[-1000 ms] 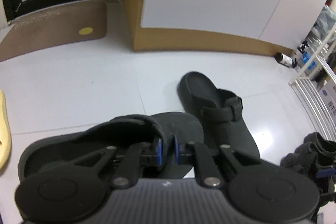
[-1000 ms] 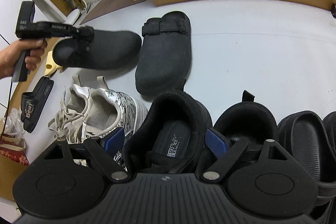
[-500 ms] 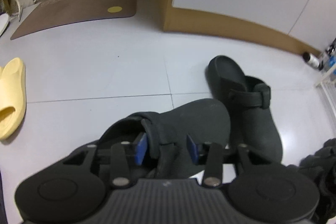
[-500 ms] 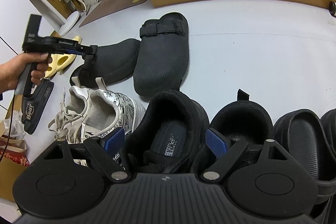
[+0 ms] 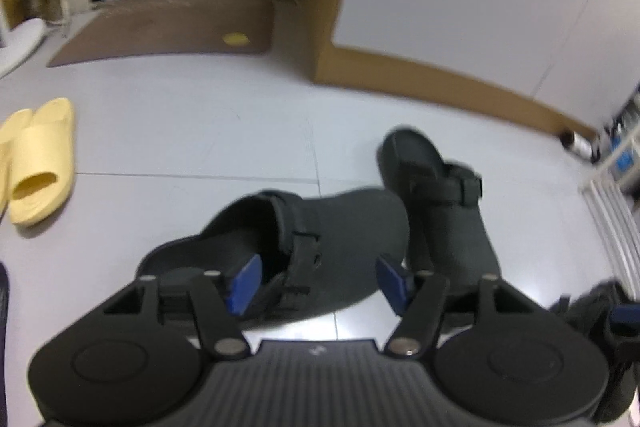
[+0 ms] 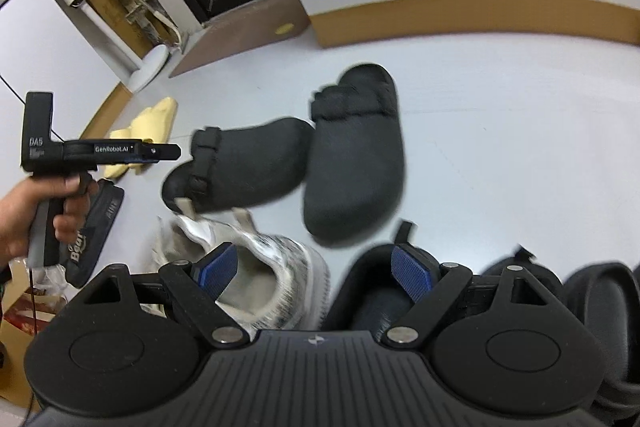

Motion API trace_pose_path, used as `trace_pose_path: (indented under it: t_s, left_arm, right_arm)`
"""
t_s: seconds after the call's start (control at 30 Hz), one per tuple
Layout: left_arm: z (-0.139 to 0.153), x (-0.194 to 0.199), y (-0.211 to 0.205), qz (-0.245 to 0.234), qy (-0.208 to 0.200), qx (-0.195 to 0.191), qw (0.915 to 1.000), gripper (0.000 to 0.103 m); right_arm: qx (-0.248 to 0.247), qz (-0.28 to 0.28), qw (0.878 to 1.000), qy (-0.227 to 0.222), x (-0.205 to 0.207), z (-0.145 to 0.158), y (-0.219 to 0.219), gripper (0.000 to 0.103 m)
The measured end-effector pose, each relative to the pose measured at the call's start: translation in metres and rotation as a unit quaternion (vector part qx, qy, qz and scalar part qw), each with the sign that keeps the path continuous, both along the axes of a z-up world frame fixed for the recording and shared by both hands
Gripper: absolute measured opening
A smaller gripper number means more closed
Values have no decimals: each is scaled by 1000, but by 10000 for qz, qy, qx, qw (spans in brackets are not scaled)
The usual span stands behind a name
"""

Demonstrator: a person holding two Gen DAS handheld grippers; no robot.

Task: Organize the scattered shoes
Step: 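Lower the clog beside its mate and open the left tool, then move the right tool to the heel of the newly placed clog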

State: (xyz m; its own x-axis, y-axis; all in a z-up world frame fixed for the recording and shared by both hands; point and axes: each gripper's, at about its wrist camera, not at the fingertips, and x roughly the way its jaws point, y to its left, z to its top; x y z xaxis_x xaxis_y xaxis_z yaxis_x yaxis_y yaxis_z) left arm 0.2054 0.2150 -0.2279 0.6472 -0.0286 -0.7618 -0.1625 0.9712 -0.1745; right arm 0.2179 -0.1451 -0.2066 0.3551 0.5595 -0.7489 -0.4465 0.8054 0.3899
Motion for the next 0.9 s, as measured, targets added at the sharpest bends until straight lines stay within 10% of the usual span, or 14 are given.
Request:
trace_pose_path:
  t_s: [0.4, 0.9]
  left_arm:
    - [-3, -39, 13, 265, 116, -72, 9996, 80]
    - [-4, -69, 69, 722, 22, -218, 9971, 86]
  right_arm:
    - [-621, 363, 9956, -597, 28, 46, 82, 88]
    - [-1268, 356, 9884, -750, 18, 8, 190, 89]
